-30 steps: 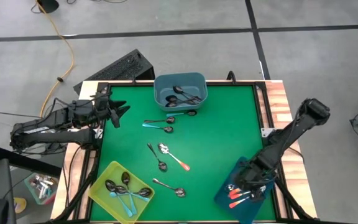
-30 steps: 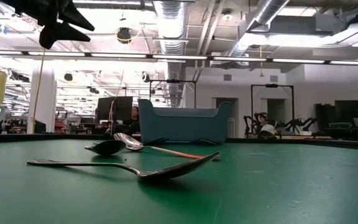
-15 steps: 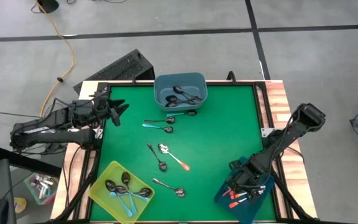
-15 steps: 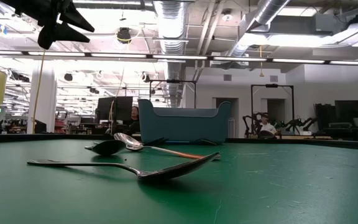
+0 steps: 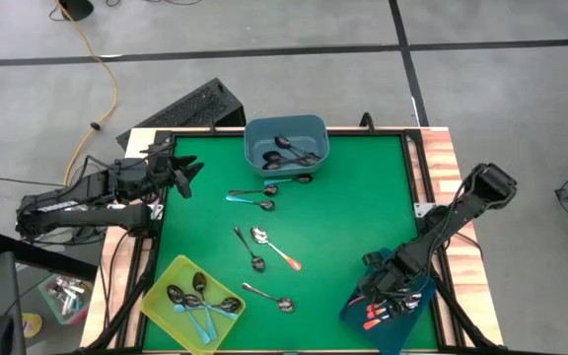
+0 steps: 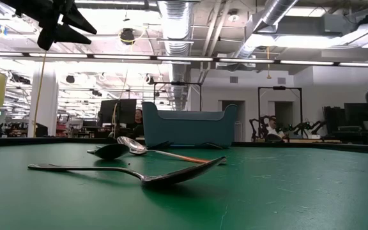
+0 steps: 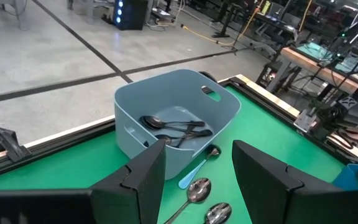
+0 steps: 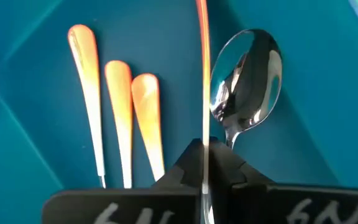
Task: Sort silverware by color (type)
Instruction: Put the orange spoon into the blue bin, then put the light blue spoon into the yellow bin
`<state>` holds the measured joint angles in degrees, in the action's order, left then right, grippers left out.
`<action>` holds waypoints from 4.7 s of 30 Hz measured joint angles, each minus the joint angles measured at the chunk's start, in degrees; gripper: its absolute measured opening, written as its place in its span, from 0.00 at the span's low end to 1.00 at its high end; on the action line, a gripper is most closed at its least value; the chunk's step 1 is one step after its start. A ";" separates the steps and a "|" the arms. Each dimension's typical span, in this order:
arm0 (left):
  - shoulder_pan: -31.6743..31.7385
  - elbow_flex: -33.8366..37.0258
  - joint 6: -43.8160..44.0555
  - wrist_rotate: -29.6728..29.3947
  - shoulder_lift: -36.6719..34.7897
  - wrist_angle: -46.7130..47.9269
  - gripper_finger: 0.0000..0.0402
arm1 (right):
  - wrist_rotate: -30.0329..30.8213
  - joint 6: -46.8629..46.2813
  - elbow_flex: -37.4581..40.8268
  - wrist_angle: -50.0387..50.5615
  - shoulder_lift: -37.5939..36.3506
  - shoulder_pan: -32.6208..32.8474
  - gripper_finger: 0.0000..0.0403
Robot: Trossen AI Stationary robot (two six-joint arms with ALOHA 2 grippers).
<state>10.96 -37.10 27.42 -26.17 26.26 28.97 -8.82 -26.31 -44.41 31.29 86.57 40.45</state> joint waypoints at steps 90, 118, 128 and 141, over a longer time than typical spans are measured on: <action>0.00 -0.02 -2.78 2.46 -0.02 3.99 0.42 | 31.64 37.86 -37.63 1.76 25.46 -44.69 0.01; 0.00 -0.02 -2.78 -0.11 0.00 6.80 0.42 | 36.22 45.43 -37.69 -6.49 32.84 -50.29 0.00; 0.00 -0.02 -2.78 -0.18 -0.01 6.75 0.42 | 35.83 44.26 -37.67 -8.12 32.84 -52.42 0.00; 0.00 -0.02 -2.73 -1.05 -0.02 6.73 0.42 | 33.74 44.24 -37.69 -8.79 32.84 -54.37 0.00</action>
<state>10.96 -37.12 24.69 -27.23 26.24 35.70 24.92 17.92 -82.10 22.50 119.42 -13.93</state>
